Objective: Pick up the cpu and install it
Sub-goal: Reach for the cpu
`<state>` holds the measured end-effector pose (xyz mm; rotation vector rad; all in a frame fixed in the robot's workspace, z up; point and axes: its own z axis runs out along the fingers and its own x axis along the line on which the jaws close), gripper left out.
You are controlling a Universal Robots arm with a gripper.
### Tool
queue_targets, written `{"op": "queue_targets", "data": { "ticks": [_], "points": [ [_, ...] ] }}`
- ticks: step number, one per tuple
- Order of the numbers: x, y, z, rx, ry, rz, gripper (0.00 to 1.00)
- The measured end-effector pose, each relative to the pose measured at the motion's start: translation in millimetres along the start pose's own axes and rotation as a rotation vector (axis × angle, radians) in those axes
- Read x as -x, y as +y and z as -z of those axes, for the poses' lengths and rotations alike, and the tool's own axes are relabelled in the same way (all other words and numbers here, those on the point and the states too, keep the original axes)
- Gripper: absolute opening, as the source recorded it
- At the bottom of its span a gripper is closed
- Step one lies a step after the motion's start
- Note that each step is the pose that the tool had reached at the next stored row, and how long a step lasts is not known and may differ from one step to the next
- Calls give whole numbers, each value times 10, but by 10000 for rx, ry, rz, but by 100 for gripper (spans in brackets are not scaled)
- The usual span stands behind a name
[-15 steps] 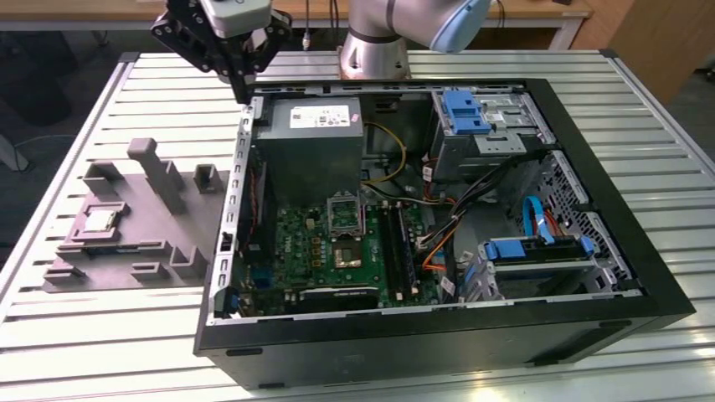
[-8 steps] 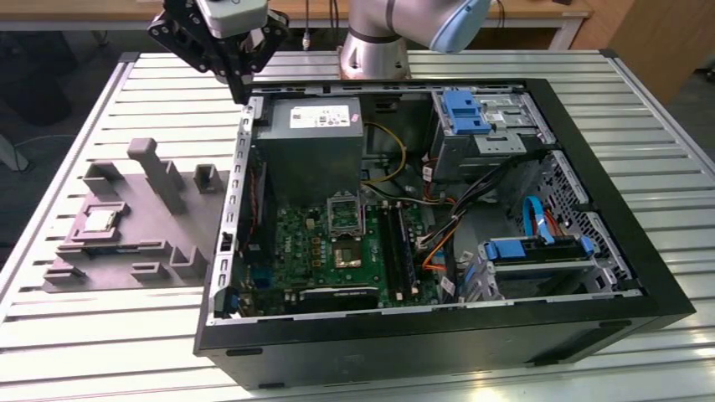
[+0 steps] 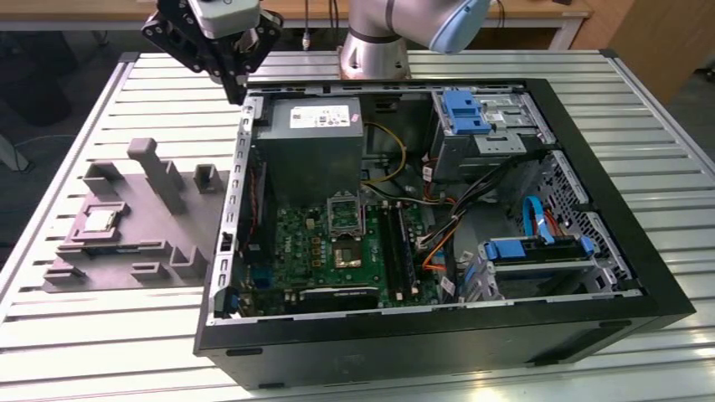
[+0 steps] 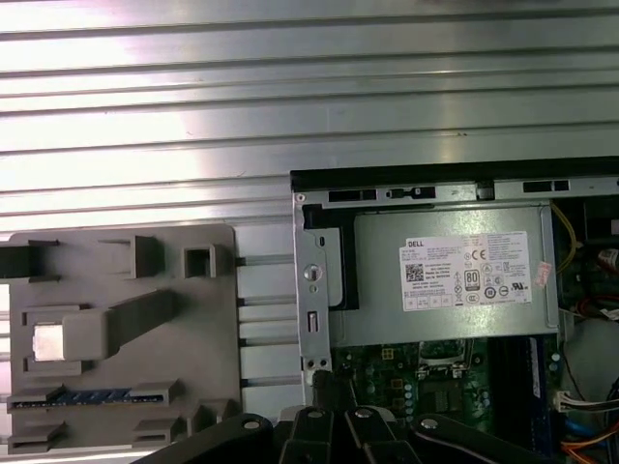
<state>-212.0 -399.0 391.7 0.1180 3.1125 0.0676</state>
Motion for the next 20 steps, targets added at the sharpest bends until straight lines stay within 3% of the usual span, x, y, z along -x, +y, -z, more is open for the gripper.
{"op": "queue_targets", "data": {
  "ticks": [20],
  "points": [
    [-116, -9, -2, 1, -1, -1, 11]
  ]
}}
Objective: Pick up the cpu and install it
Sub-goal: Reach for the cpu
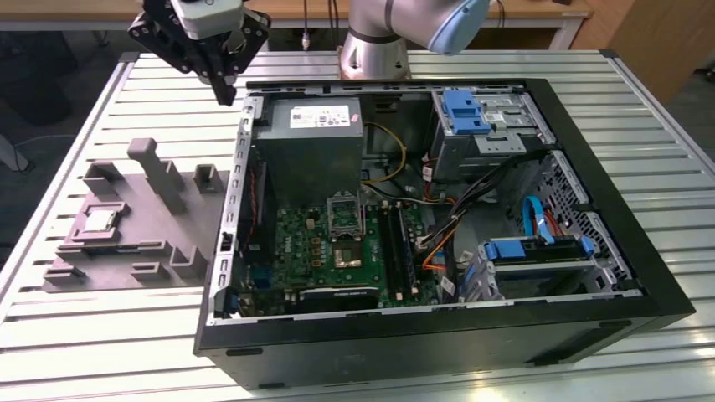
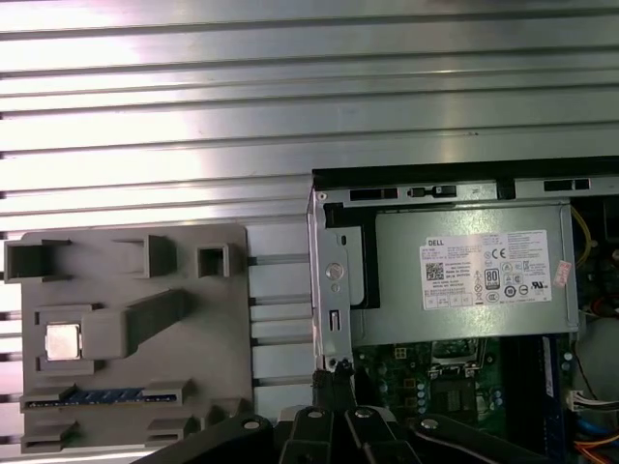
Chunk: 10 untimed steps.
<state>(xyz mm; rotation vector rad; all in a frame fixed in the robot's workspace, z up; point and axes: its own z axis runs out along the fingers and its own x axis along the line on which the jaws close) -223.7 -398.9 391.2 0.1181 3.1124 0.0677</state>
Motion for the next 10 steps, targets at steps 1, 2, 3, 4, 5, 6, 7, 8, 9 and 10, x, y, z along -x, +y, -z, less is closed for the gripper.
{"op": "queue_targets", "data": {
  "ticks": [1, 2, 3, 4, 5, 6, 7, 8, 9, 10],
  "points": [
    [-6, 0, 0, 0, 0, 0, 11],
    [-11, -1, 0, -1, 0, 1, 11],
    [-16, -1, 0, 0, 0, 1, 11],
    [-20, -2, 0, -1, 0, 1, 11],
    [-25, -2, 0, -1, 1, 0, 11],
    [-30, -2, 0, -1, 1, 0, 11],
    [-34, -3, 0, -1, 1, 0, 11],
    [-39, -3, 0, -1, 1, 0, 11],
    [-43, -3, -1, -1, 0, 0, 11],
    [-48, -4, -1, -1, 0, 1, 11]
  ]
}}
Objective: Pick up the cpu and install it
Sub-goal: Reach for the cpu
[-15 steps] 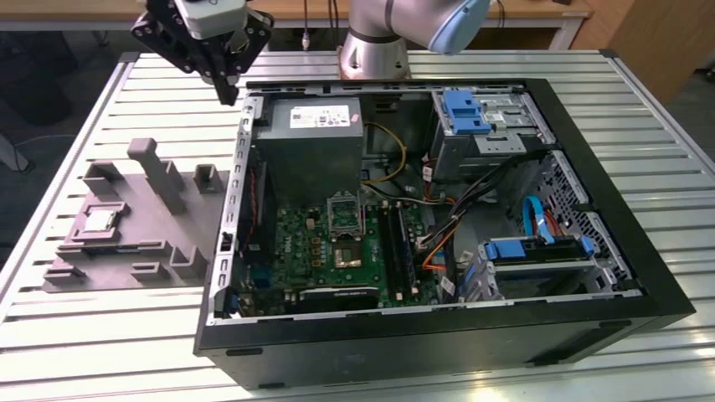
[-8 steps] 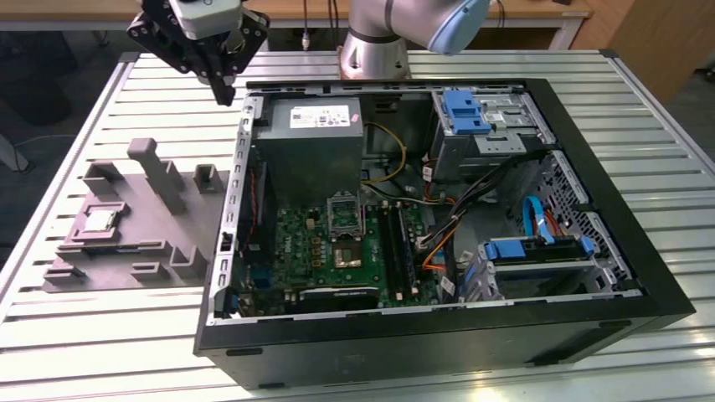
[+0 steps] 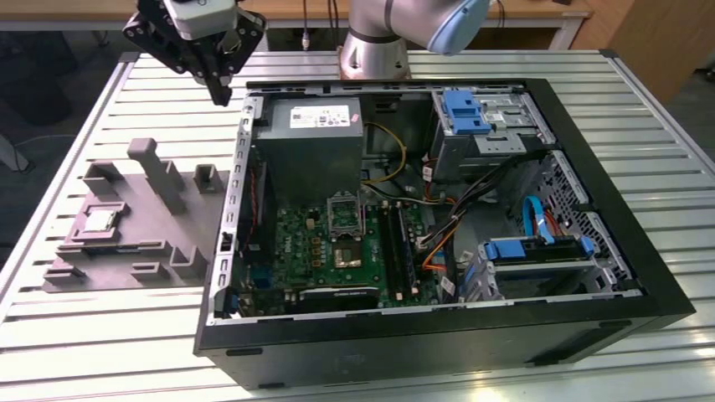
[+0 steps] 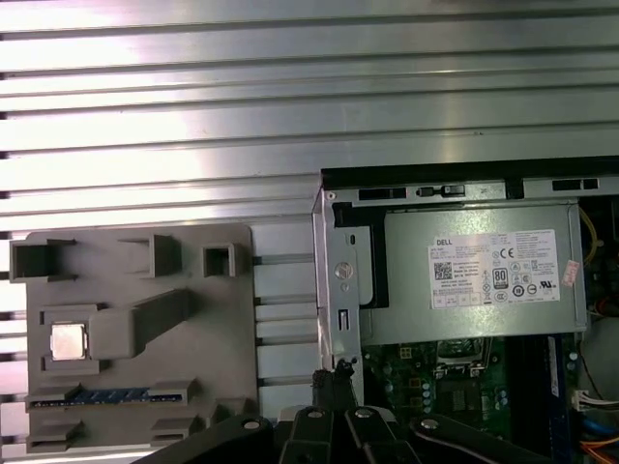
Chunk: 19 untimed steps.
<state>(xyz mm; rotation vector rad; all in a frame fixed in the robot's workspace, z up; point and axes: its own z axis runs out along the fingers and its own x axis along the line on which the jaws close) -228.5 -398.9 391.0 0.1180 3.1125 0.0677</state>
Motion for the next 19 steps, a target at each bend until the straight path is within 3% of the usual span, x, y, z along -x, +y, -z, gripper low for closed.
{"op": "queue_targets", "data": {
  "ticks": [19],
  "points": [
    [-74, -6, -2, -1, 0, 0, 11]
  ]
}}
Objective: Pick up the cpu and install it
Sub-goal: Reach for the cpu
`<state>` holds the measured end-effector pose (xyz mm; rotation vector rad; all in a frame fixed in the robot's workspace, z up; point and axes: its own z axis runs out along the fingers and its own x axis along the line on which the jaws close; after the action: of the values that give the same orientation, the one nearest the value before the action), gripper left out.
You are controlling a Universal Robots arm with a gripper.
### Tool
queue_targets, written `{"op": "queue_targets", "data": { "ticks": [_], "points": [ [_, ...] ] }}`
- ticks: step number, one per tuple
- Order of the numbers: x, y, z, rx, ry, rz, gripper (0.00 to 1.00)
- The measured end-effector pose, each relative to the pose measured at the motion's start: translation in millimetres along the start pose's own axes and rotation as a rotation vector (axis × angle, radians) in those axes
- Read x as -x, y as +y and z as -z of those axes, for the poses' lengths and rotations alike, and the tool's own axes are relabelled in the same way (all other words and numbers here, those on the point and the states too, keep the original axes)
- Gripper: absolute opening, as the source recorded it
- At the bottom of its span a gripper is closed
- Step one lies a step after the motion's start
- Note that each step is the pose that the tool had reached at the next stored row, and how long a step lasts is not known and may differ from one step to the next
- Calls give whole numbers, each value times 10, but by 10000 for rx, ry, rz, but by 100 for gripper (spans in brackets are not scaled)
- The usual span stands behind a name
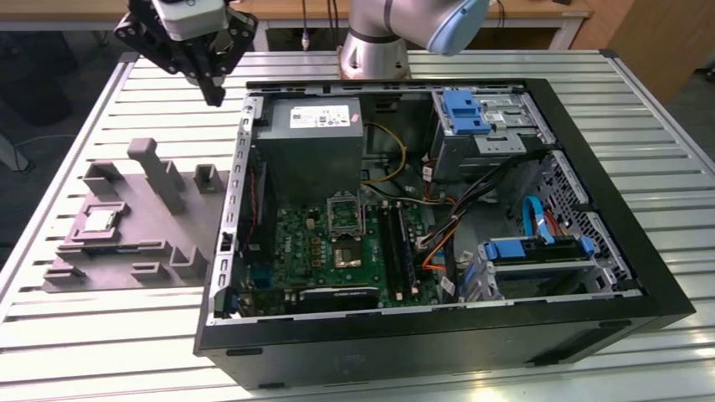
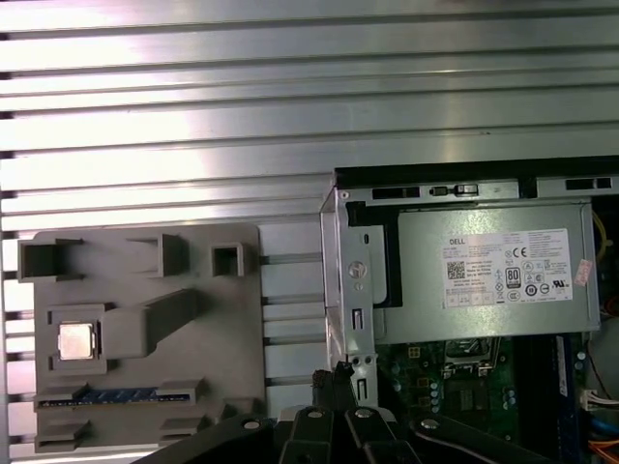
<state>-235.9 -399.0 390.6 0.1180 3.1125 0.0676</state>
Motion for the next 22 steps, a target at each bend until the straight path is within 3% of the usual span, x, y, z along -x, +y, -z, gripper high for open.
{"op": "queue_targets", "data": {
  "ticks": [22],
  "points": [
    [-64, -5, -6, 1, 0, 0, 11]
  ]
}}
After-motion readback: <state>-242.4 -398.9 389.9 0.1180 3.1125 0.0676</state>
